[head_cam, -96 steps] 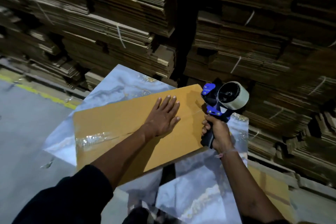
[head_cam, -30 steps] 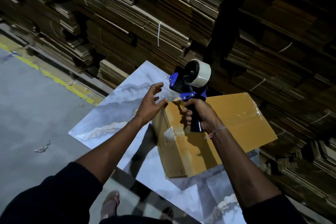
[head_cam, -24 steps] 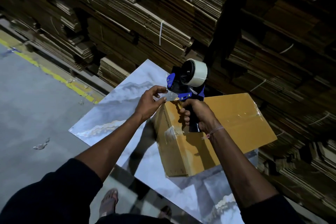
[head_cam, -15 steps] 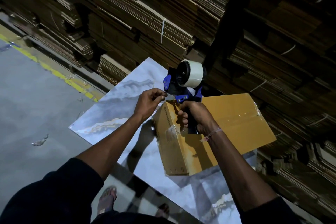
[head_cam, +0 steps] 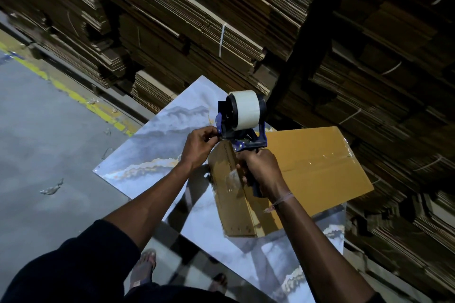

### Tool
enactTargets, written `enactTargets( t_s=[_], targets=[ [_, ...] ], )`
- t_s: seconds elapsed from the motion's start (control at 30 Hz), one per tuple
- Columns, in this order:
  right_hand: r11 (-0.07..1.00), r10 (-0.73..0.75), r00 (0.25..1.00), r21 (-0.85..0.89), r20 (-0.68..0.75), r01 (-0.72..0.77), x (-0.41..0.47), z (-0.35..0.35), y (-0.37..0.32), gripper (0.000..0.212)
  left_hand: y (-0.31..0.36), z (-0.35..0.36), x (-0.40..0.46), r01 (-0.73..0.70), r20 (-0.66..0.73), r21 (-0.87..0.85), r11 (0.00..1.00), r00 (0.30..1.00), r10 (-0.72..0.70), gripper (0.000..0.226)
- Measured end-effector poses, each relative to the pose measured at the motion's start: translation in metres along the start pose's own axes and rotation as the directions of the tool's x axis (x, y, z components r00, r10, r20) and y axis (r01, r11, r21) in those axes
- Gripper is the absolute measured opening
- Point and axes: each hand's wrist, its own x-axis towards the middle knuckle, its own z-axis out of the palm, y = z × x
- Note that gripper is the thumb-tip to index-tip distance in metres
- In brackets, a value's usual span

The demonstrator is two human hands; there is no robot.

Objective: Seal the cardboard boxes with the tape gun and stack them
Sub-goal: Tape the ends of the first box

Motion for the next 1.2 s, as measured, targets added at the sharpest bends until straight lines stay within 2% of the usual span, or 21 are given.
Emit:
enactTargets(
  t_s=[0.23, 0.4, 0.47, 0.53, 0.6, 0.63, 0.77, 0.97, 1.2],
  targets=[
    [0.994, -0.023, 0.992, -0.11, -0.124, 0.009, -0.006, 0.018, 0.031, 0.042, -0.017, 0.005, -0.011, 0.014, 0.001, 0.02, 1.0, 1.0, -0.014, 0.018],
    [0.995, -0.017, 0.987, -0.103, -0.162, 0.0, -0.01, 0.024, 0.037, 0.042, -0.023, 0.002, -0.015, 0.095, 0.057, -0.038, 0.995, 0.994, -0.093, 0.028],
    [0.993, -0.035, 0.986, -0.114, -0.164, 0.016, -0.01, 0.024, 0.037, 0.045, -0.016, 0.001, -0.013, 0.19, 0.087, -0.161, 0.968, 0.98, -0.177, 0.029],
    [0.994, -0.036, 0.985, -0.111, -0.166, 0.017, -0.01, 0.024, 0.037, 0.044, -0.008, 0.001, -0.008, 0.276, 0.141, -0.37, 0.887, 0.96, -0.24, 0.024],
    [0.993, -0.035, 0.986, -0.114, -0.163, 0.017, -0.011, 0.023, 0.036, 0.042, -0.003, 0.001, -0.003, 0.322, 0.194, -0.494, 0.807, 0.946, -0.259, 0.022],
    [0.993, -0.036, 0.986, -0.113, -0.161, 0.018, -0.012, 0.023, 0.036, 0.041, -0.002, 0.002, -0.002, 0.318, 0.216, -0.512, 0.798, 0.947, -0.239, 0.021],
    [0.99, -0.041, 0.984, -0.138, -0.174, 0.017, -0.01, 0.024, 0.037, 0.038, -0.007, 0.01, 0.001, 0.278, 0.291, -0.466, 0.84, 0.945, -0.151, 0.03],
    [0.987, -0.039, 0.981, -0.158, -0.193, 0.008, -0.011, 0.024, 0.038, 0.044, -0.011, 0.019, 0.0, 0.263, 0.26, -0.399, 0.878, 0.951, -0.167, 0.033],
    [0.991, -0.042, 0.98, -0.13, -0.196, 0.017, -0.017, 0.027, 0.036, 0.037, -0.012, 0.018, -0.002, 0.226, 0.281, -0.296, 0.928, 0.949, -0.142, 0.034]
  ],
)
